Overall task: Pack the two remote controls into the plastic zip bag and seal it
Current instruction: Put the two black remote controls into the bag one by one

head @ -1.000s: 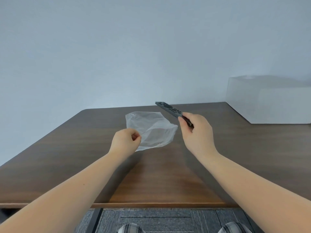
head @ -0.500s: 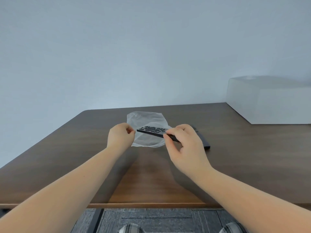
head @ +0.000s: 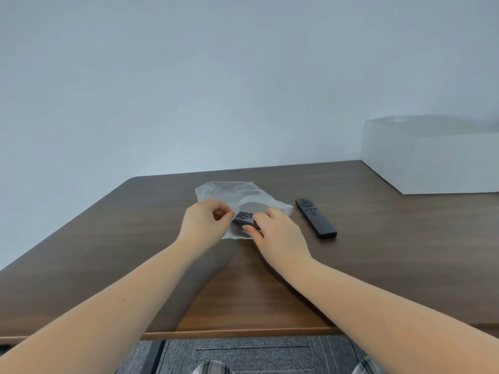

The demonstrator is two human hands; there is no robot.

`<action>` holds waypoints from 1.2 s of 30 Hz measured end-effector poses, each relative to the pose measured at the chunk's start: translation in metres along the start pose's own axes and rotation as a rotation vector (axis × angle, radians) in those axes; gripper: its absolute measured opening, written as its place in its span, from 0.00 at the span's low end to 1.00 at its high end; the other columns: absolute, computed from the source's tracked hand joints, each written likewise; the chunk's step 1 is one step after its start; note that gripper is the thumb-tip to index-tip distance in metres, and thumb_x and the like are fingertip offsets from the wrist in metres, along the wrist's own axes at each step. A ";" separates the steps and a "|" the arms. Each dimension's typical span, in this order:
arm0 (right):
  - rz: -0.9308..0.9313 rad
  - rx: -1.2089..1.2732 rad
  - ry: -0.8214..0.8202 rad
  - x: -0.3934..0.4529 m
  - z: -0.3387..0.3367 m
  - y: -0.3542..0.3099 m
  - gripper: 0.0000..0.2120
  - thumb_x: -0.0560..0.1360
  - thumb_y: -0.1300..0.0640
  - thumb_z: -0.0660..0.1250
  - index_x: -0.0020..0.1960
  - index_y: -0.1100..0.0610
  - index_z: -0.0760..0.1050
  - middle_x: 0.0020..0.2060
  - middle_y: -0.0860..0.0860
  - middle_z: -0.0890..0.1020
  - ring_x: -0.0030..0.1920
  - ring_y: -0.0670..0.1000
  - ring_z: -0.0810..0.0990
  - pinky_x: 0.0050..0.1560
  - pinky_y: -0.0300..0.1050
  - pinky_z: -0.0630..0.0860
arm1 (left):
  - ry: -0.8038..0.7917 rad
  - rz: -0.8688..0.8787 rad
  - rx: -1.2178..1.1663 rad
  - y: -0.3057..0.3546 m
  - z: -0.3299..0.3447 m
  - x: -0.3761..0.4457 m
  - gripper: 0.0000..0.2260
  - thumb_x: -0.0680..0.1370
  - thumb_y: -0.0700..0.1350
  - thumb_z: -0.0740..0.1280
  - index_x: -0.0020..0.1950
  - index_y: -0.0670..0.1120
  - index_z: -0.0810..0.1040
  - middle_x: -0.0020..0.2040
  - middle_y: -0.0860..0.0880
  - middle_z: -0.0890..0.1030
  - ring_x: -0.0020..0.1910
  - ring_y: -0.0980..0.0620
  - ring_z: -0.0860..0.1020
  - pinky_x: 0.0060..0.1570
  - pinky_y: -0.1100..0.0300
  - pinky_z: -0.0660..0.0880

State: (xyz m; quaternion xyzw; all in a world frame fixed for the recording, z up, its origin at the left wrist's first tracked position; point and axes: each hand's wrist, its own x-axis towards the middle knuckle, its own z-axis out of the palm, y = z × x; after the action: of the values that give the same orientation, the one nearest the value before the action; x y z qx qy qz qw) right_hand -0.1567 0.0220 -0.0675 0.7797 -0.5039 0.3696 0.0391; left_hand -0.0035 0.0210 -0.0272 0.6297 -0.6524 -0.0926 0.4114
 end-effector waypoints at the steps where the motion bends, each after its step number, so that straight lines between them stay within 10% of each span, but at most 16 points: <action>1: 0.006 -0.022 -0.047 0.006 0.002 -0.003 0.12 0.78 0.49 0.62 0.52 0.58 0.71 0.46 0.56 0.77 0.45 0.58 0.78 0.36 0.48 0.70 | -0.010 0.010 -0.009 0.001 0.000 0.001 0.03 0.72 0.44 0.68 0.40 0.46 0.81 0.33 0.54 0.79 0.35 0.57 0.76 0.39 0.63 0.72; 10: 0.135 0.115 -0.354 0.028 0.026 -0.009 0.09 0.74 0.59 0.67 0.44 0.56 0.66 0.49 0.54 0.68 0.41 0.54 0.70 0.43 0.44 0.68 | -0.013 -0.004 -0.060 -0.004 -0.006 0.007 0.03 0.72 0.44 0.68 0.40 0.45 0.81 0.32 0.56 0.78 0.34 0.59 0.75 0.37 0.66 0.71; 36: 0.071 -0.025 -0.390 0.042 0.040 -0.002 0.11 0.77 0.57 0.57 0.53 0.58 0.76 0.49 0.56 0.75 0.52 0.56 0.73 0.46 0.48 0.71 | -0.035 -0.017 -0.023 -0.026 0.000 0.013 0.03 0.72 0.45 0.69 0.39 0.46 0.81 0.34 0.52 0.81 0.36 0.54 0.77 0.40 0.63 0.73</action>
State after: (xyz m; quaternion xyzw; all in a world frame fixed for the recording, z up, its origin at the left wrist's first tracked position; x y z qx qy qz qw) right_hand -0.1245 -0.0262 -0.0700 0.8177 -0.5336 0.2066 -0.0627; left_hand 0.0179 0.0042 -0.0384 0.6286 -0.6532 -0.1146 0.4063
